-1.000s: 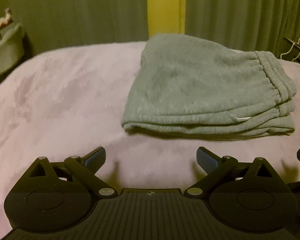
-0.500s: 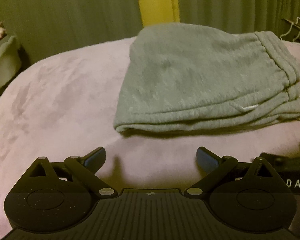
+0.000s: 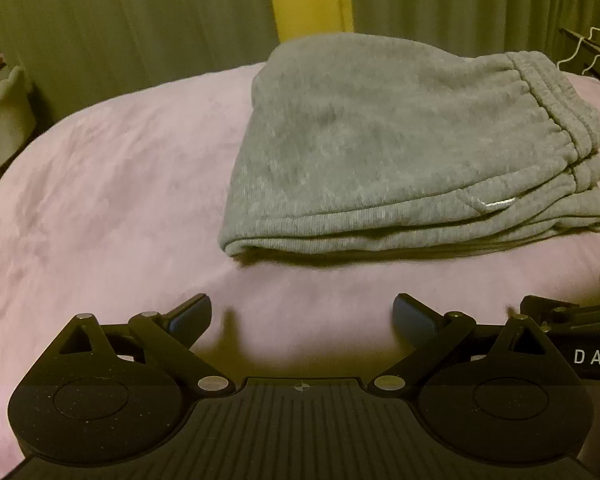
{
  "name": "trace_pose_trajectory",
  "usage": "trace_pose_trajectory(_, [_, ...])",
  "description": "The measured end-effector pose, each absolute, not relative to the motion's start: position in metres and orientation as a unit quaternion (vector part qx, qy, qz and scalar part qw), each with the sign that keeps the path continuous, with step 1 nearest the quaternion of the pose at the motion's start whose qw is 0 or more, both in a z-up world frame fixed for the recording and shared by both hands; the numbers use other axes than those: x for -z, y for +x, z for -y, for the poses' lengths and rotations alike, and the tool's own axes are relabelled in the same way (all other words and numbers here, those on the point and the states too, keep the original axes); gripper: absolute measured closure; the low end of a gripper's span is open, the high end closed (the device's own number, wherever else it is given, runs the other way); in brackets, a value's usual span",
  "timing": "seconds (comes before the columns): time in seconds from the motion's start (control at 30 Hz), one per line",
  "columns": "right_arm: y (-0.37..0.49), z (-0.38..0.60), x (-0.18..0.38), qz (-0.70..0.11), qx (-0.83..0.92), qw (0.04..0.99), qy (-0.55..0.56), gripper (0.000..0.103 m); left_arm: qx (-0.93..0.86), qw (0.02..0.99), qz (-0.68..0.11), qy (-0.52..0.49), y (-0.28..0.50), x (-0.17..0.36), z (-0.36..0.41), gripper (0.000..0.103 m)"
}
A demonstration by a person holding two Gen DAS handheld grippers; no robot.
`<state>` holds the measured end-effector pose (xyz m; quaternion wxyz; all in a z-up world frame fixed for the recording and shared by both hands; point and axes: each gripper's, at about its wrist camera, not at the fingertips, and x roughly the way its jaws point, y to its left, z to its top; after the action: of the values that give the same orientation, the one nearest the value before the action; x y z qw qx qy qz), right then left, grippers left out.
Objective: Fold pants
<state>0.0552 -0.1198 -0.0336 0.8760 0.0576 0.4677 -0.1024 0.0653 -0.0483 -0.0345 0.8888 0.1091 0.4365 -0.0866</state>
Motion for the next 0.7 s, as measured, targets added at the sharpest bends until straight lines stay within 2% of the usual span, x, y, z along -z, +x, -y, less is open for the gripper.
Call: trace_pose_trajectory(0.7, [0.0566,0.1221,0.0328,-0.467,0.112,0.875,0.065,0.000,0.089,0.882,-0.450,0.110,0.0685,0.0385,0.0490,0.003])
